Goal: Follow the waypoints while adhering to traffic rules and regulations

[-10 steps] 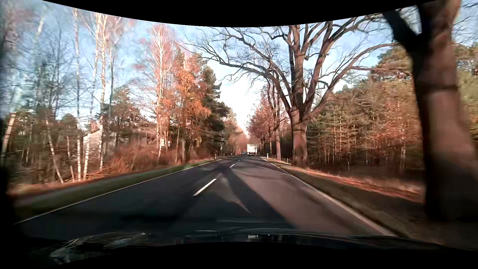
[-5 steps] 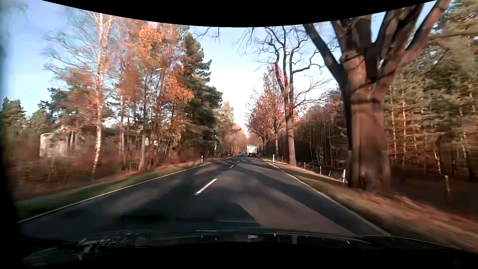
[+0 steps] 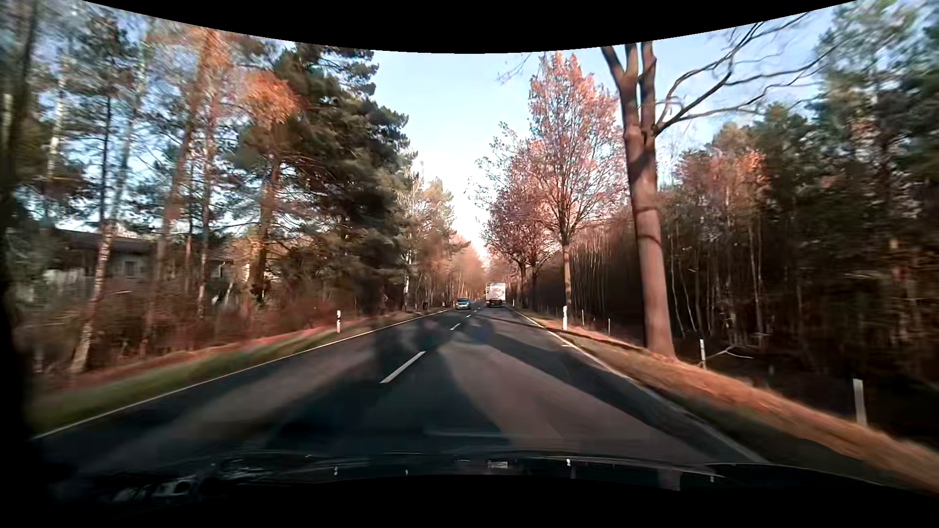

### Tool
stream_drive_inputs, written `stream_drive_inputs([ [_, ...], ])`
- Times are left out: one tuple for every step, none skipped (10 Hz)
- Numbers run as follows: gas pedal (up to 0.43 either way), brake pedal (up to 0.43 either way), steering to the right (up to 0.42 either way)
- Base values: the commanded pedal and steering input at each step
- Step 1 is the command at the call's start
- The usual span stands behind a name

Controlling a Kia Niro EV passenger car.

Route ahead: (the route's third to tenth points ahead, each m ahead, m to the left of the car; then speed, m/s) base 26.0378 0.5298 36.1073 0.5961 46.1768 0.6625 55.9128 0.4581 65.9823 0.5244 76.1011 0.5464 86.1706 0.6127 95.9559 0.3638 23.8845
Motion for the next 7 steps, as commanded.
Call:
stream_drive_inputs([
  [0.169, 0.000, -0.001],
  [0.169, 0.000, -0.001],
  [0.169, 0.000, -0.001],
  [0.169, 0.000, -0.001],
  [0.169, 0.000, -0.001],
  [0.169, 0.000, -0.001],
  [0.169, 0.000, -0.001],
])
